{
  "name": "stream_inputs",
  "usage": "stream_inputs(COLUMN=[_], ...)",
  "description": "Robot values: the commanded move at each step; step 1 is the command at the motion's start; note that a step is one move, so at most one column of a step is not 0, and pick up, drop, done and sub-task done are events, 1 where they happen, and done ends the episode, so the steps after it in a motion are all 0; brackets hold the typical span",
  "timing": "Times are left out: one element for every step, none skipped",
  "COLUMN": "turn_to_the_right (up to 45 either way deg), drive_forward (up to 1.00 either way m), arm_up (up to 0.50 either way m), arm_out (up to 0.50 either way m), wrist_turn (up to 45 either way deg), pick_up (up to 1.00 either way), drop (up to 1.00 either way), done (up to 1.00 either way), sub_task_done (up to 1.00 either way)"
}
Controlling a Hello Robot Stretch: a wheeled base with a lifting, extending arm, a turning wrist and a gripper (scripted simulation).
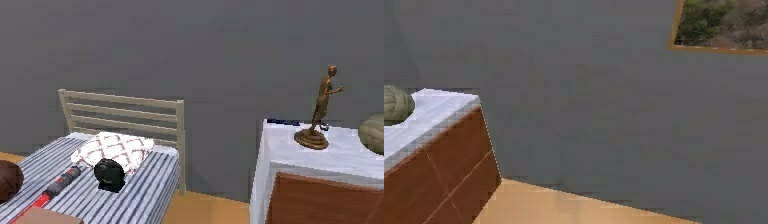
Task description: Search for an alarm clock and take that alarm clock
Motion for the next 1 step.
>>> stream_inputs(turn_to_the_right=[0.0], drive_forward=[0.50], arm_up=[0.00], arm_out=[0.00], wrist_turn=[0.0], pick_up=[0.00], drop=[0.00], done=[0.00], sub_task_done=[0.00])
